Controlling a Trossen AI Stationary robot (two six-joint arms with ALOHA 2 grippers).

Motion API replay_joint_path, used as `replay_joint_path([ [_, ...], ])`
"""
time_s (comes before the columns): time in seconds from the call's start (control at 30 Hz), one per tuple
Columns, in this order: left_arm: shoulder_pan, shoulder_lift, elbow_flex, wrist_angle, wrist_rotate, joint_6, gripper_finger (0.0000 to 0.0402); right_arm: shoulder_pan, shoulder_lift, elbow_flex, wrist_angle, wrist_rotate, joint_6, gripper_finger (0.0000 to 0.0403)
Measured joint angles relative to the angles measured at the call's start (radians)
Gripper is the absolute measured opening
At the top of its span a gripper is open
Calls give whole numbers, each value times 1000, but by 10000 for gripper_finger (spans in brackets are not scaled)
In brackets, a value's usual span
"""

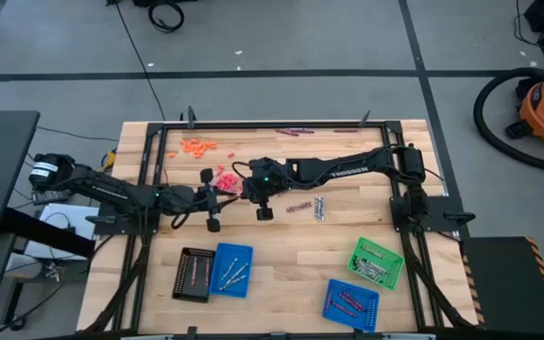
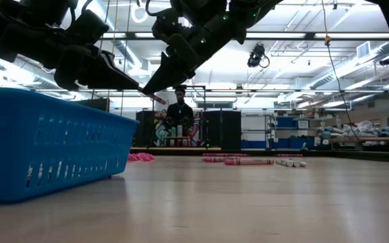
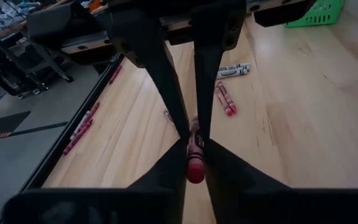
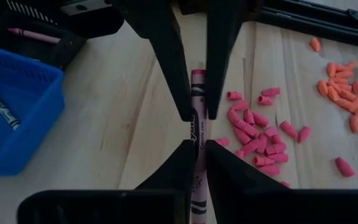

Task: Sort crayons
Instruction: Put the pink crayon into the black bin

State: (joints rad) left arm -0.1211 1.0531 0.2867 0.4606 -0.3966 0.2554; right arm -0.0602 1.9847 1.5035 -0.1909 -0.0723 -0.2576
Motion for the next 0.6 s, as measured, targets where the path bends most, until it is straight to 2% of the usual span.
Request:
replay_joint_path([
  [0.13,0,0,0,-1,2,0,24,1,0,0,-2,0,2,55],
  [0.33,-6,-2,24,-39,-1,-37,25,4,-25,0,-55,3,37,67],
  [0.6,-55,-2,156,-392,-12,-226,39,39,-101,1,-223,74,102,108],
])
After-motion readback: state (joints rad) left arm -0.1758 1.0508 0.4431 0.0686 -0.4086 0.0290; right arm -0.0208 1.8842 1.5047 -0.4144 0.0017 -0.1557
